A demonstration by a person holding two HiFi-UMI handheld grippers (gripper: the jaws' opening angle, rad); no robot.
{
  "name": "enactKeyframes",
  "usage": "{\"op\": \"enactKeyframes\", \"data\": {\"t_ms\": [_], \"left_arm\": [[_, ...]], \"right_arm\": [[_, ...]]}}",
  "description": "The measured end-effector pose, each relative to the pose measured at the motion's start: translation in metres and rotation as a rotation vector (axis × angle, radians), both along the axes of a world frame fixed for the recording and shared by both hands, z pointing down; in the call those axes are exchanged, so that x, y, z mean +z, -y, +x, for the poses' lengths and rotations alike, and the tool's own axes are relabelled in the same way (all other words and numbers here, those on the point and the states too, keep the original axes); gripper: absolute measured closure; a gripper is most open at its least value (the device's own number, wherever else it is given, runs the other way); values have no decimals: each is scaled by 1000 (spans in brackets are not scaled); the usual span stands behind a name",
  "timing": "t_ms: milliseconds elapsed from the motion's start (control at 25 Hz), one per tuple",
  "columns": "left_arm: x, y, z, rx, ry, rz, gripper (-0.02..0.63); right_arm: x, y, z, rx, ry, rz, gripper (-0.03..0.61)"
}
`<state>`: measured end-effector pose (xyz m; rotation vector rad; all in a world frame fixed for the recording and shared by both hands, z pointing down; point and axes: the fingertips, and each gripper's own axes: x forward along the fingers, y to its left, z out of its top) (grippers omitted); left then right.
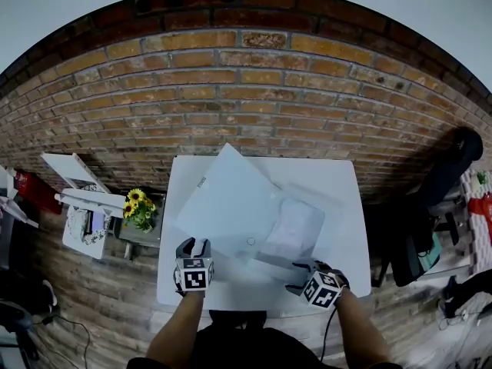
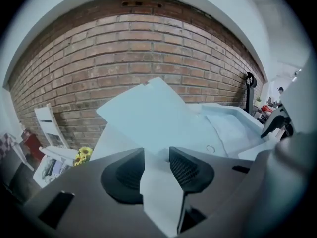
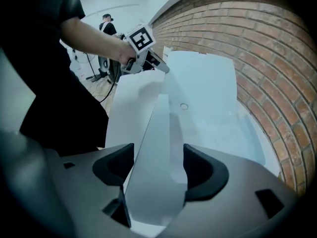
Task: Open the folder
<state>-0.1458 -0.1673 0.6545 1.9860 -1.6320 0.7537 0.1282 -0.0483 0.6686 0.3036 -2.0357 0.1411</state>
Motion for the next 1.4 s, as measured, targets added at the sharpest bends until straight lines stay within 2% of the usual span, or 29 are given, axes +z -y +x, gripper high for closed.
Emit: {"op": "enactKeyframes", "data": {"t_ms": [240,520,720,840,960,1040,1240,1400], "left_arm": [[-35,-5,23,121,17,99,442],[-70,-11,60,246,21,206,442],[-93,-15,93,342,60,283,442],[-101,-16,111,395,99,308,448],[-108,-11,124,405,105,324,526],[-113,-8,132,410,109,334,549],[-117,-5,153,483,171,339,548],[-131,2,163,499,153,368,540]], "right_arm": [[-33,25,-3,221,141,81,256],[-66,44,32,551,302,149,256],[-84,42,49,625,365,202,258],[-78,30,47,613,358,189,262],[-55,11,25,516,302,157,261],[-38,-2,6,441,278,127,253],[-11,-14,-21,305,186,137,221],[7,-6,-28,243,94,148,216]]}}
